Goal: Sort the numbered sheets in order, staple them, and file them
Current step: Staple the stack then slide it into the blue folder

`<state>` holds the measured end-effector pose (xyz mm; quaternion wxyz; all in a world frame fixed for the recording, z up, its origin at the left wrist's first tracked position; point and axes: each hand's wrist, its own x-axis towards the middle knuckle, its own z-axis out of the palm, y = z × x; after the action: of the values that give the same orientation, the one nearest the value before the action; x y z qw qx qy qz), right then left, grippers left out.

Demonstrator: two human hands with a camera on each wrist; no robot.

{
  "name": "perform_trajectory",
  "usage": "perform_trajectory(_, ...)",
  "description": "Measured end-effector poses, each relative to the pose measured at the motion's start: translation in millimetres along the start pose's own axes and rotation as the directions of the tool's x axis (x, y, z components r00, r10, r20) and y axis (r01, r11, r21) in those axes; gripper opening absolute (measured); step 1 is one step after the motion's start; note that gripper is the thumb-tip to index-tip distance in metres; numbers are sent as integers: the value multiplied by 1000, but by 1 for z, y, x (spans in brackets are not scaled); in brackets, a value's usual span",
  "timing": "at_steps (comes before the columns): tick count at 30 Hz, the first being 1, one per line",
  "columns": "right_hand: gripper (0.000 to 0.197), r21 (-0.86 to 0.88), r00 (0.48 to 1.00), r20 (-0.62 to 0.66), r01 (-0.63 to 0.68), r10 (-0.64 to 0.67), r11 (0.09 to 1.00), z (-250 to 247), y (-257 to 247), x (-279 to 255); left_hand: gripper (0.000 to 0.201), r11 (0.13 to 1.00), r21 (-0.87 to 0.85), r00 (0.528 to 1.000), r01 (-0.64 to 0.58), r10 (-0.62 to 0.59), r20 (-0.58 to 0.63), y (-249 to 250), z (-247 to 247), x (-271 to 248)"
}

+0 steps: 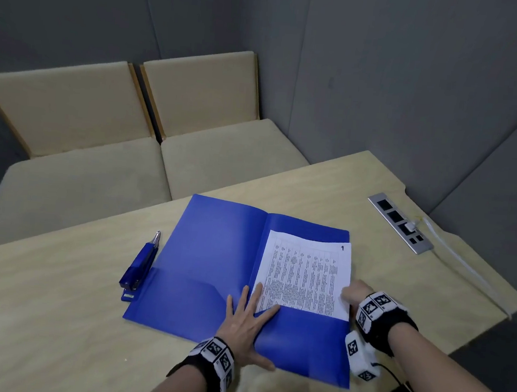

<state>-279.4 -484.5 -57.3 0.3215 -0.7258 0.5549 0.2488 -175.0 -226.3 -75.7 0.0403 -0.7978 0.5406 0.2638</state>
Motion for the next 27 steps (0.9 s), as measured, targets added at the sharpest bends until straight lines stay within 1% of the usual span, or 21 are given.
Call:
perform_trajectory(1,24,-34,1000,1,3,-3,999,0,-3,-3,118,1000,-12,1000,4,-4,-8,0,0,0)
perform_trajectory(3,18,-111,1000,5,-2,2,994,-2,-8,-9,118,1000,-28,1000,11,-12,-19,0,1,0)
perform_trajectory(6,27,-113,1000,-3,-6,5,994,-3,-9,-5,118,999,-26,1000,20,-20,-15,0,1,-1)
perform_trajectory(11,33,-156,1000,-3,18,-19,988,-3,-13,-2,117,1000,-21,1000,14,-14,-22,-2,5,0)
perform_trajectory(13,31,-187,1000,11,29,-27,982,-4,-16,-6,118,1000,-24,1000,12,-13,-21,-3,6,1)
perform_trajectory(15,22,-193,1000,23,16,-12,981,-5,-18,-10,118,1000,-25,1000,11,-11,-23,-3,7,1)
perform_trajectory(17,15,-137,1000,-1,13,-13,990,-5,-18,-13,118,999,-31,1000,18,-19,-21,-4,7,1)
perform_trajectory(19,17,-5,996,-88,9,-10,1000,-5,-18,-11,117,998,-45,999,43,-44,-27,-4,4,4)
perform_trajectory(20,23,74,989,-150,8,4,997,-6,-20,-10,116,997,-44,998,57,-58,-31,-4,-1,7)
perform_trajectory(21,34,142,977,-214,13,18,990,-5,-23,-11,116,997,-38,997,73,-74,-35,-4,-4,11)
perform_trajectory(22,45,162,961,-275,37,10,986,-3,-26,-14,116,995,-33,995,93,-94,-38,-2,-8,16)
perform_trajectory(23,52,122,940,-340,88,-42,989,0,-30,-20,117,992,-37,992,119,-121,-45,0,-10,22)
perform_trajectory(24,56,31,914,-385,156,-132,987,5,-35,-28,117,988,-49,987,146,-149,-53,2,-12,28)
perform_trajectory(25,56,-69,886,-397,232,-241,970,14,-40,-34,117,983,-73,983,168,-173,-63,5,-14,34)
perform_trajectory(26,55,-152,864,-372,302,-338,941,25,-44,-41,117,976,-113,979,184,-193,-71,8,-16,38)
perform_trajectory(27,54,-192,861,-313,357,-402,914,37,-46,-45,116,966,-173,975,190,-206,-81,9,-19,41)
